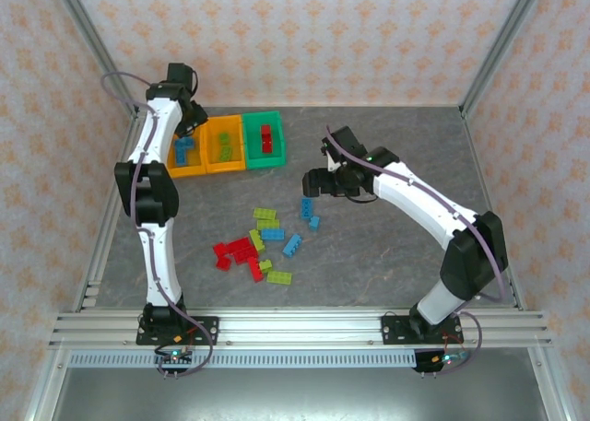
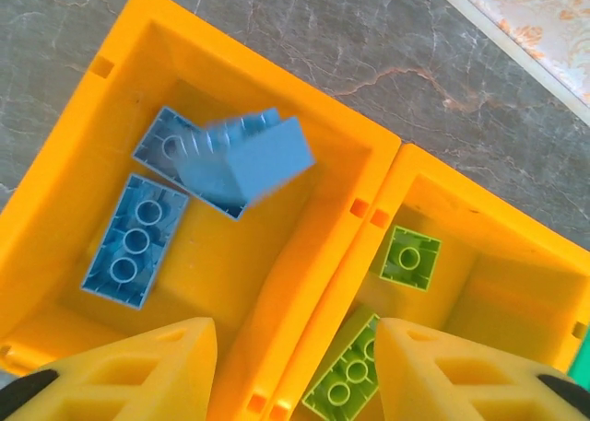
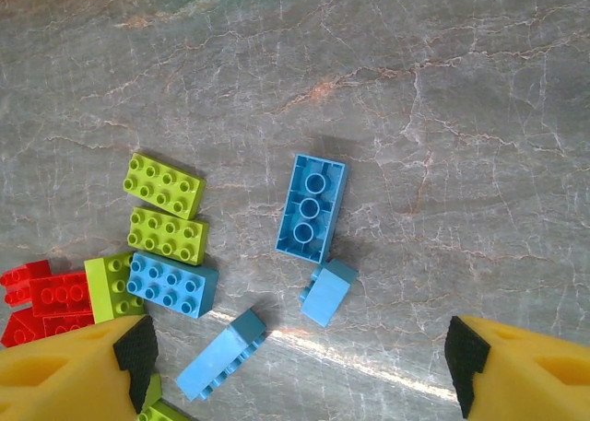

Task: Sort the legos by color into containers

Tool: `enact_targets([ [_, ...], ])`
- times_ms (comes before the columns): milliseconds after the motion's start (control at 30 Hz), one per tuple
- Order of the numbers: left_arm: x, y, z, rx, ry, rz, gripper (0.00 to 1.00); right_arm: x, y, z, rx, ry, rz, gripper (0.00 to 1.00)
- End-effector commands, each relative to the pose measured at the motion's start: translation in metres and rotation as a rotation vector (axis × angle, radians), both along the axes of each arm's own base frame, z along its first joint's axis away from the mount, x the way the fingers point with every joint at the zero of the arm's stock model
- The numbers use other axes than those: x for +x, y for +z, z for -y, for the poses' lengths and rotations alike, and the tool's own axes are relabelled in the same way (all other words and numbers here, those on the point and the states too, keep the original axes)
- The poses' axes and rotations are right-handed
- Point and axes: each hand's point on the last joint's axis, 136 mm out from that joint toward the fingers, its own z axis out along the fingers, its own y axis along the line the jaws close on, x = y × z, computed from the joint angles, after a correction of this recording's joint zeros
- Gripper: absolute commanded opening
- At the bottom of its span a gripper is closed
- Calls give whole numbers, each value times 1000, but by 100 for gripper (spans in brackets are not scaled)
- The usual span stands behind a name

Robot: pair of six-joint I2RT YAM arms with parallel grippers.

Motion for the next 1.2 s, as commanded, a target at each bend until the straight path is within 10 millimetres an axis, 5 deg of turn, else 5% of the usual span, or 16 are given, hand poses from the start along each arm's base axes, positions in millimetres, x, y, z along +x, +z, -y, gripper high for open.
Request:
enact_targets([
  [0, -29, 75, 4, 6, -12, 102, 50, 7, 8, -7, -4, 42, 36, 84],
  [233, -100, 141, 47, 29, -229, 188, 52, 0, -5, -62, -158, 356, 113, 86],
  [467, -192, 156, 56, 185, -426, 138, 59, -4, -38, -134, -154, 509, 86, 87],
  [633, -235, 161, 57, 245, -516, 148, 68, 6, -78, -160, -247, 534, 93, 91],
  [833, -255, 164, 55, 261, -525, 145, 76, 21, -119, -168, -306, 494, 54, 90],
  [1167, -249, 154, 61, 214, -522, 147, 78, 24, -147, -151, -430, 448, -3, 73],
])
